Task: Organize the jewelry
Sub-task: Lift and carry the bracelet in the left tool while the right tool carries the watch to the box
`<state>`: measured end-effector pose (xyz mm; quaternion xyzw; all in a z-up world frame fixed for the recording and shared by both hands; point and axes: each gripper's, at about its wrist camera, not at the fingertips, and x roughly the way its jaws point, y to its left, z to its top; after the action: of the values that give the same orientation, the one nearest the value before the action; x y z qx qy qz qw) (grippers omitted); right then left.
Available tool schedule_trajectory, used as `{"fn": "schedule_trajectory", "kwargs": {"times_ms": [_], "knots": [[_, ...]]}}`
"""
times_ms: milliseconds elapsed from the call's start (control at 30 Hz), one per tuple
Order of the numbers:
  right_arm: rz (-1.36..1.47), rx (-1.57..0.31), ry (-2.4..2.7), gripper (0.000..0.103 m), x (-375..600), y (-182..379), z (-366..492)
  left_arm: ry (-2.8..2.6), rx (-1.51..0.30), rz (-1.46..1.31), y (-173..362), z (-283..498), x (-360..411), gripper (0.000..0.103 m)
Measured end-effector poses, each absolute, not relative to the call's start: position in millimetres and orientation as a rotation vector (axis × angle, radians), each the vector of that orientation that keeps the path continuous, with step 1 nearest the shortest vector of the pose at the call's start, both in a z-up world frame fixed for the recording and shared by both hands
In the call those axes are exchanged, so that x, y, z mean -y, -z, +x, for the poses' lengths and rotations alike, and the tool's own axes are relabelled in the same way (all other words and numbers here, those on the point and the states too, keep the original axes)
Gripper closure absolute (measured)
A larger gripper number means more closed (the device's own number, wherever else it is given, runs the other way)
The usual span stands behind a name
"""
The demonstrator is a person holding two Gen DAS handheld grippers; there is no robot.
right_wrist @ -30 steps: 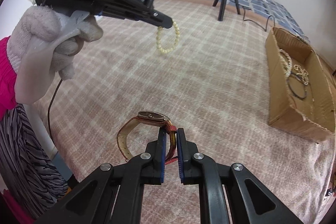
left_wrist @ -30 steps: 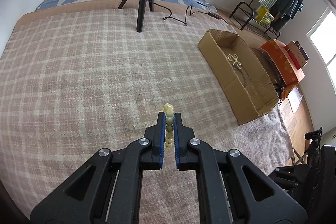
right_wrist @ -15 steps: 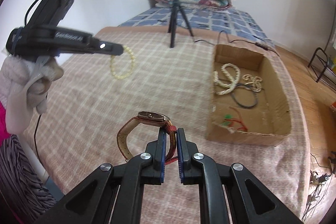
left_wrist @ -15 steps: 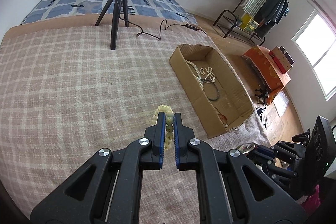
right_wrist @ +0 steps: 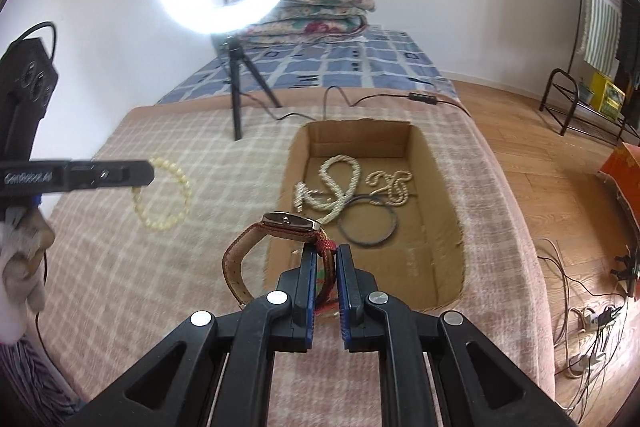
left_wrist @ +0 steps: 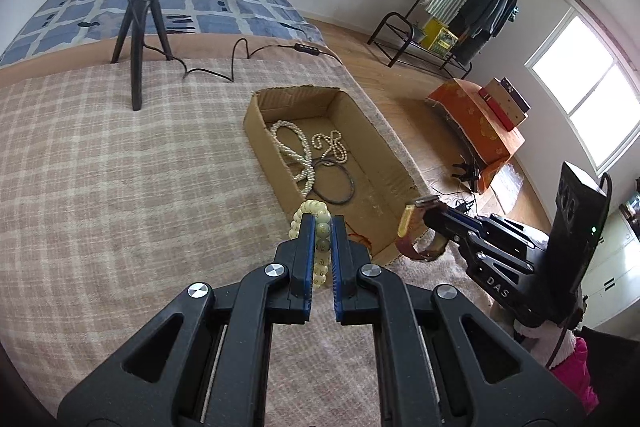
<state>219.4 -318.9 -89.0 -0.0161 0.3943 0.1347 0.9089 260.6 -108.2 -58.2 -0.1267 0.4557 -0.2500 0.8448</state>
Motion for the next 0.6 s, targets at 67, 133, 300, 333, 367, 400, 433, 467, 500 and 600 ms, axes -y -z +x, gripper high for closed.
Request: {"fn": "schedule_trajectory", "kwargs": {"times_ms": [67, 133, 300, 333, 367, 400, 433, 467, 500, 600], "knots": [[-0.028, -0.815, -0.265, 0.096, 324, 90, 229, 0.545, -0.968, -0.268, 60, 263, 120, 0.098], [-0.034, -0.811, -0.249, 0.096, 328, 91, 238, 0.558, -0.974, -0.268, 63, 266, 131, 0.098], [-0.008, -0.808, -0.224, 0.096, 340, 94, 260, 0.583, -0.999, -0.264, 73, 270, 155, 0.098], [-0.003, -0.808, -0.219, 0.096, 342, 95, 265, 0.589, -1.004, -0.262, 75, 271, 159, 0.098], [0.005, -0.810, -0.214, 0.096, 345, 97, 271, 0.596, -1.008, -0.261, 77, 271, 164, 0.098], [0.011, -0.811, -0.209, 0.096, 347, 100, 275, 0.602, -1.011, -0.259, 79, 271, 168, 0.098], [0.020, -0.812, -0.202, 0.096, 350, 101, 280, 0.607, -1.014, -0.257, 80, 272, 171, 0.098], [0.031, -0.814, -0.197, 0.096, 352, 103, 285, 0.612, -1.015, -0.255, 81, 272, 175, 0.098], [0.039, -0.816, -0.195, 0.096, 354, 105, 290, 0.615, -1.016, -0.254, 82, 272, 178, 0.098], [0.054, -0.828, -0.187, 0.096, 358, 111, 303, 0.626, -1.018, -0.258, 83, 274, 186, 0.098]]}}
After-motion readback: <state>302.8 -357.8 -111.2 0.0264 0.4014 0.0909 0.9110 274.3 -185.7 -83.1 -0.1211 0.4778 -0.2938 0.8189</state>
